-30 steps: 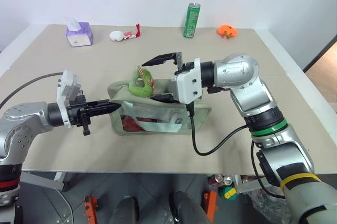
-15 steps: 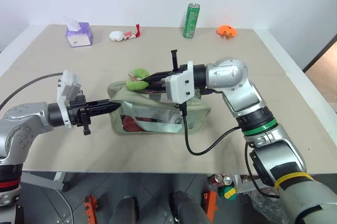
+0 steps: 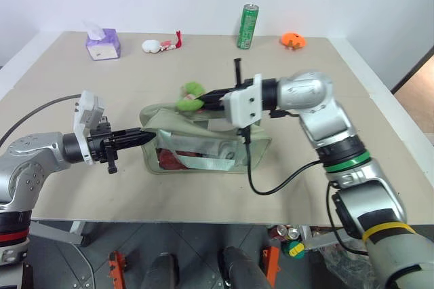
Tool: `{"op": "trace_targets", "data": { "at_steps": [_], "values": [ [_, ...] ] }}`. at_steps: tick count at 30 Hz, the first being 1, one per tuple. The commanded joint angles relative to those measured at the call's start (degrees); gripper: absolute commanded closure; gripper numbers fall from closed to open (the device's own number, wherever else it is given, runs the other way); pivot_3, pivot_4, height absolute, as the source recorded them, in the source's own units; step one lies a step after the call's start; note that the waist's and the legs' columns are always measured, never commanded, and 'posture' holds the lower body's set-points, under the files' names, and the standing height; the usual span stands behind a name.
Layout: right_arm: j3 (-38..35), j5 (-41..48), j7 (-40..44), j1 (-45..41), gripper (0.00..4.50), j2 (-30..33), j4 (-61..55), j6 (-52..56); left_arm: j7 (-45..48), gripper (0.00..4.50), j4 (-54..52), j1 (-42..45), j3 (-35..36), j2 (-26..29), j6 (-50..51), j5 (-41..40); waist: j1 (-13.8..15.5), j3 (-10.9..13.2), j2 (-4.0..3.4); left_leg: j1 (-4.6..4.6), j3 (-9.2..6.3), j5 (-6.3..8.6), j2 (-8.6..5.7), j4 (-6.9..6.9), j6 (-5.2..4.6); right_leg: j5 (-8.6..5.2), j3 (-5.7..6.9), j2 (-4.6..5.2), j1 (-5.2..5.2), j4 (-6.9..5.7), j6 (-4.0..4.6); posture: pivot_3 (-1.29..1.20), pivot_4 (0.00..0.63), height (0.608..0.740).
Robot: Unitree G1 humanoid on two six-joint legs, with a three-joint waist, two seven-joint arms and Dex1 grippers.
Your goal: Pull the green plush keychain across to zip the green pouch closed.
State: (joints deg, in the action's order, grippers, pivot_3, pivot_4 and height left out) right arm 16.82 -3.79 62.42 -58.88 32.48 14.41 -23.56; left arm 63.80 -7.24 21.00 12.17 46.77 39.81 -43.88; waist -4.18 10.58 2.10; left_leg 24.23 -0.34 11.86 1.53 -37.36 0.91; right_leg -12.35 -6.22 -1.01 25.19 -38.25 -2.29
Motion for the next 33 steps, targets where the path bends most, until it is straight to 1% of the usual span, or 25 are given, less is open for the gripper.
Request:
{"op": "trace_targets", "data": {
  "at_steps": [1,5,9,11,13,15,17,19,23,25,29,31,33],
  "values": [
    [-4.5,-0.9,-1.4,-0.8,4.47,5.0,0.4,0.7,0.5,4.50,0.5,0.9,0.7,0.0,-0.9,0.1,0.0,0.0,0.00,0.00,0.00,0.00,-0.01,0.00,0.00,0.00,-0.01,0.00,0.00,0.00,0.00,0.00,0.150,0.740],
    [-6.6,-3.6,-3.0,0.1,4.47,11.8,1.6,0.7,0.8,4.50,1.1,1.3,0.1,-0.3,-1.3,0.4,0.0,0.0,0.00,0.00,0.00,0.00,-0.02,0.01,0.00,-0.01,0.00,0.00,0.01,0.00,0.00,0.00,0.150,0.740],
    [-6.3,-10.0,-5.9,3.9,4.47,19.5,3.7,-3.0,1.2,4.50,1.5,1.6,-0.4,-0.6,-1.6,0.6,0.1,0.0,0.00,0.00,0.04,0.00,-0.11,0.01,0.00,-0.17,-0.03,0.08,-0.01,0.01,0.14,0.00,0.150,0.740],
    [-5.8,-12.7,-7.3,5.7,4.47,22.2,4.1,-4.8,1.3,4.50,1.6,1.7,-0.6,-0.7,-1.7,0.7,0.1,0.0,0.00,0.00,0.09,0.00,-0.13,0.01,0.00,-0.16,-0.10,0.08,0.01,0.02,0.12,0.00,0.150,0.740],
    [-4.6,-20.4,-11.2,10.9,4.47,27.9,5.4,-8.0,1.4,4.50,1.6,1.5,-0.7,-0.9,-1.7,0.7,-0.1,0.0,-0.01,-0.01,0.13,0.00,-0.15,0.01,0.00,-0.15,-0.15,0.09,0.01,0.01,0.10,0.00,0.150,0.740],
    [-3.3,-26.3,-15.1,13.7,4.47,30.6,6.8,-10.3,1.6,4.50,1.5,1.5,-1.0,-1.1,-1.6,0.5,0.2,0.0,-0.04,-0.02,0.16,0.00,-0.16,0.01,-0.01,-0.13,-0.19,0.08,0.02,0.01,0.09,0.00,0.150,0.740],
    [-2.4,-28.4,-18.5,15.4,4.47,29.8,6.8,-10.5,1.6,4.50,1.4,1.6,-1.2,-1.4,-1.6,0.4,0.1,0.0,-0.05,-0.04,0.13,0.00,-0.25,0.00,-0.01,-0.22,-0.15,0.16,-0.03,0.01,0.07,0.00,0.150,0.740],
    [-1.3,-29.5,-21.5,17.3,4.47,27.6,5.8,-10.7,1.6,4.50,1.4,1.8,-1.5,-1.7,-1.6,0.3,0.0,0.0,-0.06,-0.05,0.19,-0.01,-0.31,-0.05,0.00,-0.19,-0.23,0.21,-0.03,0.00,0.03,0.00,0.150,0.740],
    [1.6,-31.3,-23.4,20.4,4.47,24.1,4.1,-11.8,1.5,4.50,1.5,2.1,-1.7,-2.0,-1.3,0.3,-0.1,0.0,0.02,-0.19,0.19,-0.07,-0.33,-0.12,0.04,-0.15,-0.27,0.23,-0.20,0.01,-0.04,0.00,0.150,0.740],
    [2.5,-29.6,-22.7,21.3,4.47,21.4,2.6,-11.4,-0.1,4.50,1.6,2.4,-0.7,-2.4,0.4,-0.9,-0.1,0.0,0.01,-0.20,0.20,-0.09,-0.34,-0.13,0.03,-0.14,-0.28,0.23,-0.20,0.00,-0.04,0.00,0.150,0.740],
    [1.3,-21.4,-18.3,21.9,4.47,16.7,-0.7,-7.4,-1.9,4.50,1.3,2.2,-0.2,-2.6,1.2,-1.1,-0.3,0.0,0.02,-0.38,0.16,-0.10,-0.30,-0.11,0.02,-0.08,-0.28,0.17,-0.34,-0.01,-0.06,0.00,0.150,0.740],
    [0.2,-19.2,-16.7,21.5,4.47,16.0,-0.9,-5.5,-2.5,4.50,0.8,1.7,-0.1,-2.7,1.1,-1.0,-0.3,0.0,0.01,-0.41,0.13,-0.10,-0.25,-0.10,0.02,-0.07,-0.27,0.13,-0.38,-0.01,-0.05,0.00,0.150,0.740],
    [-1.0,-18.7,-17.0,20.1,4.47,16.1,1.4,-4.2,-3.4,4.50,0.5,1.4,0.1,-2.9,0.4,-0.5,-0.3,0.0,0.01,-0.42,0.12,-0.10,-0.25,-0.10,0.02,-0.07,-0.25,0.13,-0.39,-0.01,-0.05,0.00,0.150,0.740]
  ]
}}
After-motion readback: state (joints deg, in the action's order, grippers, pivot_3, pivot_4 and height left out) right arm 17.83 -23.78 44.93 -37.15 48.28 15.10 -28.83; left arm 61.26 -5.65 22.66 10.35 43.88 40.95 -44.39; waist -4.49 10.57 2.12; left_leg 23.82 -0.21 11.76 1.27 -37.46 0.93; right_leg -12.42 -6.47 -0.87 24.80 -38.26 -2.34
